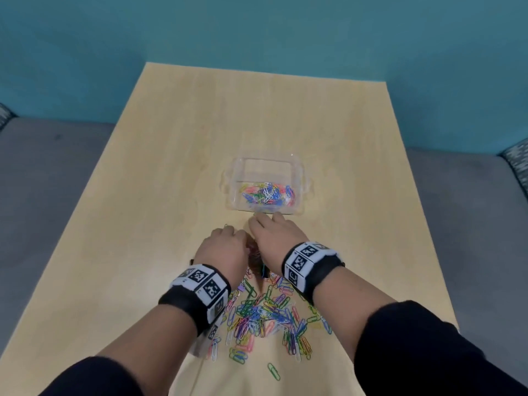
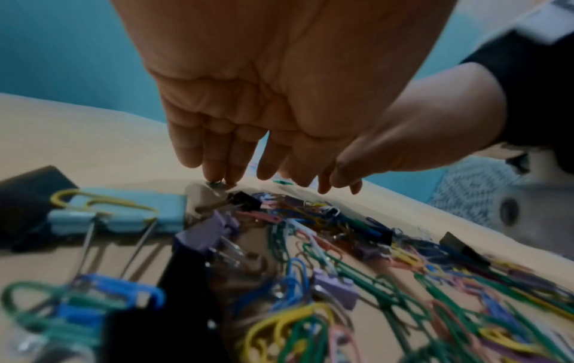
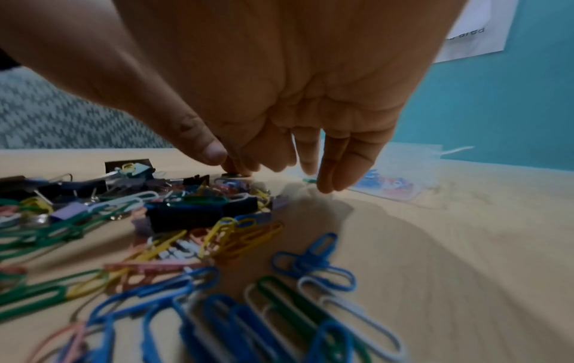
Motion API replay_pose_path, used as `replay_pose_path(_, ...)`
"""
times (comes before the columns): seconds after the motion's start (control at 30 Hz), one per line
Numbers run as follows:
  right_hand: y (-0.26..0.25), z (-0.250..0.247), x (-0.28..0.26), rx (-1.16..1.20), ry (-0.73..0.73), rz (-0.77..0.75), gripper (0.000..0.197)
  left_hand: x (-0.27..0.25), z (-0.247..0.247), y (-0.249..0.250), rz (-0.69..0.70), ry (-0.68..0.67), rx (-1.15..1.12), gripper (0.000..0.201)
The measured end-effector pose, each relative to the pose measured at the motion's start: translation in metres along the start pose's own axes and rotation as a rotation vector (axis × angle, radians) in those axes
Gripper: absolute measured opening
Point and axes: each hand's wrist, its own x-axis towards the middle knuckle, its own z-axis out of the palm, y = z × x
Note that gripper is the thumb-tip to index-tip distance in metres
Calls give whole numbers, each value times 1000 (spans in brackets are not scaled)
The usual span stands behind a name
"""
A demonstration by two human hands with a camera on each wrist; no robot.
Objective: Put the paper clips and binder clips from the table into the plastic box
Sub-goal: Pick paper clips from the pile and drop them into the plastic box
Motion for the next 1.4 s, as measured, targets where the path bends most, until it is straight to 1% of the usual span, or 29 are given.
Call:
replay_pose_path(0.1, -3, 5, 2, -53, -6, 26, 48, -3, 6, 1, 44, 36, 49, 26)
replay_pose_path(0.17, -1, 6, -6, -75, -7, 39, 48, -7, 8, 0, 87, 55, 69, 25)
replay_pose_path(0.27, 7, 9, -30, -95, -8, 67, 49, -16, 13, -5, 136, 52, 113, 28)
replay_pose_path(0.37, 10, 16, -61, -117, 8, 87, 45, -28, 17, -12, 124, 34, 119, 36)
replay_pose_path(0.47, 0, 25, -93, -119, 9, 59, 46, -44, 20, -10, 144, 54, 108, 41)
replay_pose_path(0.57, -13, 35, -120, -74, 2, -25, 46, -65, 15, 2, 236, 111, 66, 45)
replay_pose_path(0.63, -16, 41, -139, 12, 20, -43, 47, -87, 13, 13, 266, 149, 0, 35)
replay_pose_path(0.7, -18, 47, -162, 155, 48, 37, 48, -120, 15, 25, 218, 125, -113, 26)
replay_pose_path(0.73, -20, 51, -176, 221, 43, 100, 49, -138, 17, 30, 163, 75, -169, 29)
replay_pose_path(0.8, -27, 59, -201, 320, -30, 207, 56, -169, 29, 40, 43, -56, -223, 51)
replay_pose_path(0.87, -33, 68, -213, 329, -103, 233, 71, -183, 44, 48, -20, -108, -198, 72)
replay_pose_path(0.9, -34, 71, -212, 310, -104, 225, 78, -183, 50, 52, -26, -98, -170, 77)
replay_pose_path(0.97, -36, 72, -198, 273, -66, 197, 84, -172, 58, 57, -44, -49, -121, 81)
replay_pose_path(1.03, -36, 73, -179, 267, -32, 187, 86, -157, 60, 59, -79, -26, -134, 81)
replay_pose_path(1.1, -35, 72, -160, 260, -11, 177, 84, -142, 58, 60, -85, -4, -143, 78)
replay_pose_path(1.17, -35, 69, -143, 263, -9, 161, 77, -129, 55, 60, -79, 19, -135, 70)
replay_pose_path(1.33, -36, 62, -122, 215, 14, 88, 37, -109, 53, 48, -26, -11, -114, 45)
replay_pose_path(1.4, -36, 59, -121, 174, -11, 63, 32, -106, 53, 41, 14, -40, -112, 34)
